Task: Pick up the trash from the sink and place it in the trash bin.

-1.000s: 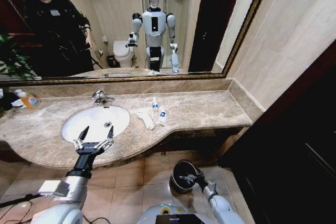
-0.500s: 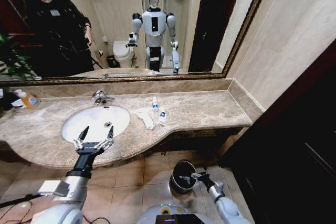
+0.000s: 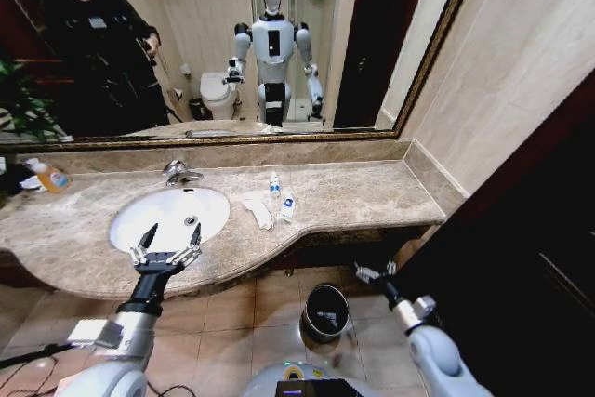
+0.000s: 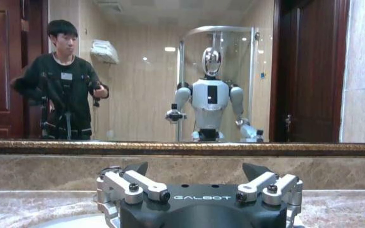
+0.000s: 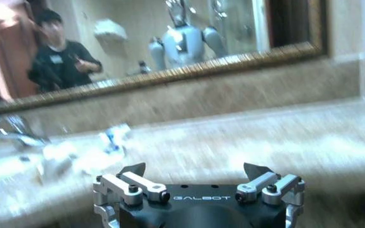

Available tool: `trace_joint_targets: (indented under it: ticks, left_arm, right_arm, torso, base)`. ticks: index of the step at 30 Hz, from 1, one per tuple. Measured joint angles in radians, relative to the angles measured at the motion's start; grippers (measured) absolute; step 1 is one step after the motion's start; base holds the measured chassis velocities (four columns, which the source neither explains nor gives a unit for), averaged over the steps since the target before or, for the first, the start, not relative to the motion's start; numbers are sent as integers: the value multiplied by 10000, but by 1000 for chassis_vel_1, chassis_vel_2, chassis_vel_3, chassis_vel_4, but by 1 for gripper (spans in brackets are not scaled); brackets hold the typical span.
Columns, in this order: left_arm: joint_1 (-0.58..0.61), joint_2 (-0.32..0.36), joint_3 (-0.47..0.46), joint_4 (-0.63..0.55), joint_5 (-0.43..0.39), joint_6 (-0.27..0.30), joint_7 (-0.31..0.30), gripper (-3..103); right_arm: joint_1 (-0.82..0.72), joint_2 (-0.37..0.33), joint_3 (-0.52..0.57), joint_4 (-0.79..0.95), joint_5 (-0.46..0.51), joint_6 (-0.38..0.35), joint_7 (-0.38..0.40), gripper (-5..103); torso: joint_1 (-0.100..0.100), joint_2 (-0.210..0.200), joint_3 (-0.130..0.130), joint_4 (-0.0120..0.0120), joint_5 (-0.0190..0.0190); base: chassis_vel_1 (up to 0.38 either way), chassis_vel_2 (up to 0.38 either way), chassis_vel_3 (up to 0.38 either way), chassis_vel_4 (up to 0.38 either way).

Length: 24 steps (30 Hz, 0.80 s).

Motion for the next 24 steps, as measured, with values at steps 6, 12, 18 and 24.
trace_joint_targets:
  ticks: [6, 12, 18, 24]
  left_arm:
    - [0, 0, 0, 0, 0, 0, -1, 100]
    - [1, 0, -1, 0, 0, 0, -2, 100]
    - [0, 0, 0, 0, 0, 0, 0, 100]
    - [0, 0, -1, 0, 0, -1, -1, 100]
  right_arm:
    - [1592, -651, -950, 588, 278, -1267, 603, 100]
    - [3208, -1183, -2200, 2, 684, -1910, 670, 100]
    - [4692, -1318, -3353, -1316, 832, -1938, 432, 100]
    - [6729, -1217, -4858, -3208, 1025, -1855, 68, 100]
  torso:
    - [0, 0, 0, 2, 2]
    - [2, 0, 1, 2, 0]
    - [1, -1, 1, 2, 1]
    - [2, -1, 2, 1, 0]
  base:
    - [0, 0, 0, 0]
    - [0, 0, 0, 0]
    - [0, 0, 0, 0]
    - [0, 0, 0, 0]
